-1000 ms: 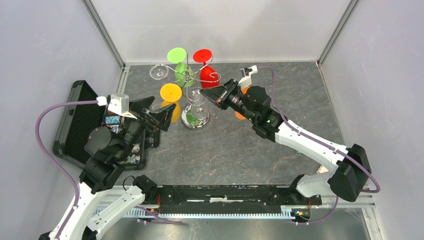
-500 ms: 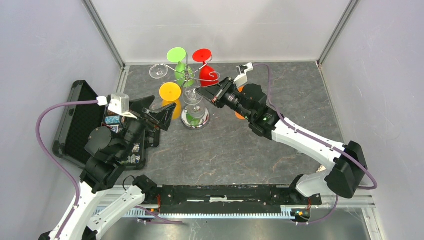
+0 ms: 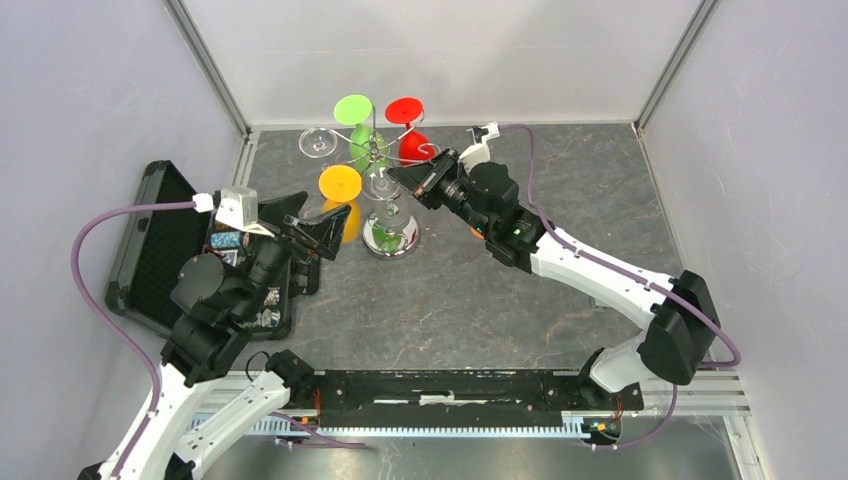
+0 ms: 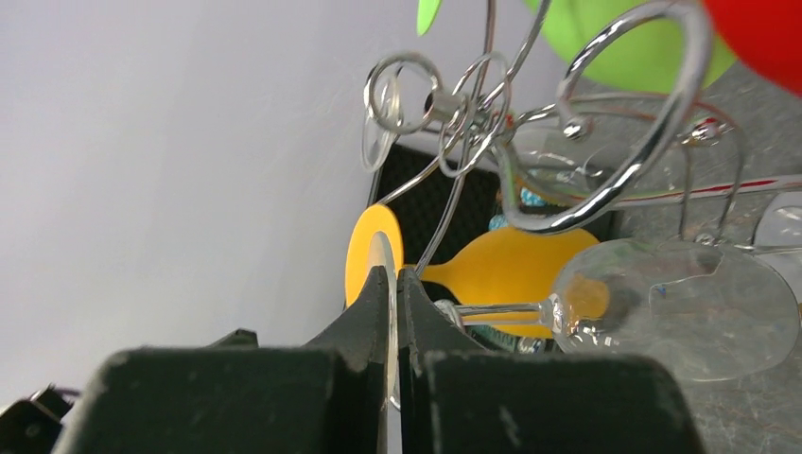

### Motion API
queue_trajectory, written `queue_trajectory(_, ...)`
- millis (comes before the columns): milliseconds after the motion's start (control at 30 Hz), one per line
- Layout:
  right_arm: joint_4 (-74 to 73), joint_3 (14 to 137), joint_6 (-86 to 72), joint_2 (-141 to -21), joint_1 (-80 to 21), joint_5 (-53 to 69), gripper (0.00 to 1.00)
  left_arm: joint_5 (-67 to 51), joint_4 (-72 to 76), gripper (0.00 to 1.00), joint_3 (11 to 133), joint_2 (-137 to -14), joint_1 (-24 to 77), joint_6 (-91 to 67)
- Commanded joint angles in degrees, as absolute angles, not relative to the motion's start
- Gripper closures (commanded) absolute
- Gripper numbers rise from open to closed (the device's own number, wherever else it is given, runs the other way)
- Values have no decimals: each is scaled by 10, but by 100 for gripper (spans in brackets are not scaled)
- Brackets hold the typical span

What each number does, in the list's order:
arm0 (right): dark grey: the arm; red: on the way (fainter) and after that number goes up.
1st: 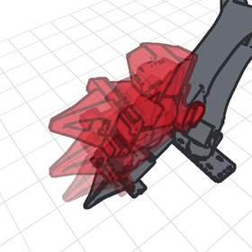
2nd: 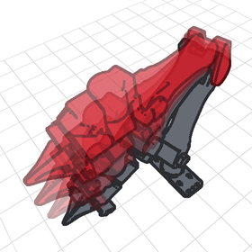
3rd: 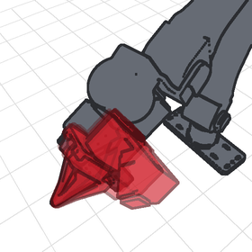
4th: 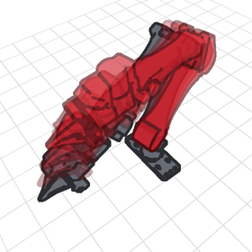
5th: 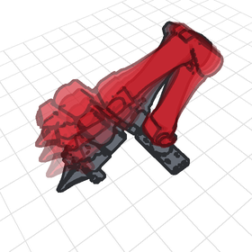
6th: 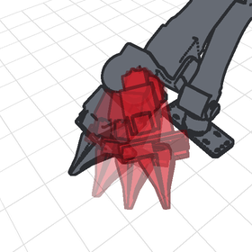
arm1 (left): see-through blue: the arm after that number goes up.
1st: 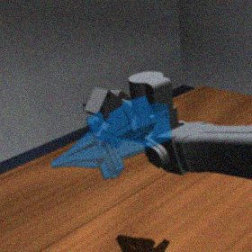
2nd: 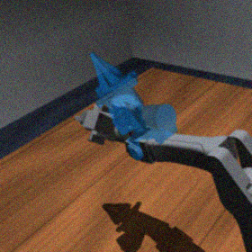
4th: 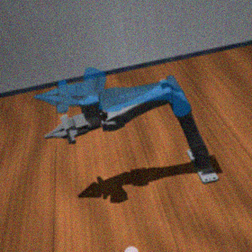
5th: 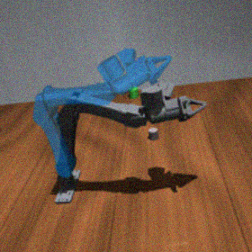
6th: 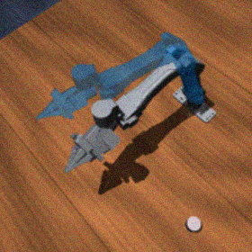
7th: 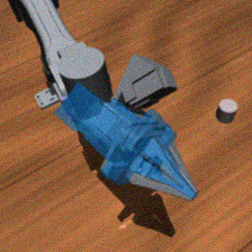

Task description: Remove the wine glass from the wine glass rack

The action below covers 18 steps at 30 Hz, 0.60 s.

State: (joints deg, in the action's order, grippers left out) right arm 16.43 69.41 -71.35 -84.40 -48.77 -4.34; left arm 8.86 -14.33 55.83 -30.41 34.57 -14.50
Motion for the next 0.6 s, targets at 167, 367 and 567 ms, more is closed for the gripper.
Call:
queue_trajectory(167, 187, 692, -695, -795, -491, -195, 100, 88, -111, 0, 554, -305, 344, -148)
queue_trajectory(367, 193, 661, -705, -768, -492, -211, 100, 75, -107, 0, 554, -310, 344, -149)
queue_trajectory(567, 196, 624, -722, -722, -491, -185, 100, 35, -99, 0, 555, -320, 344, -142)
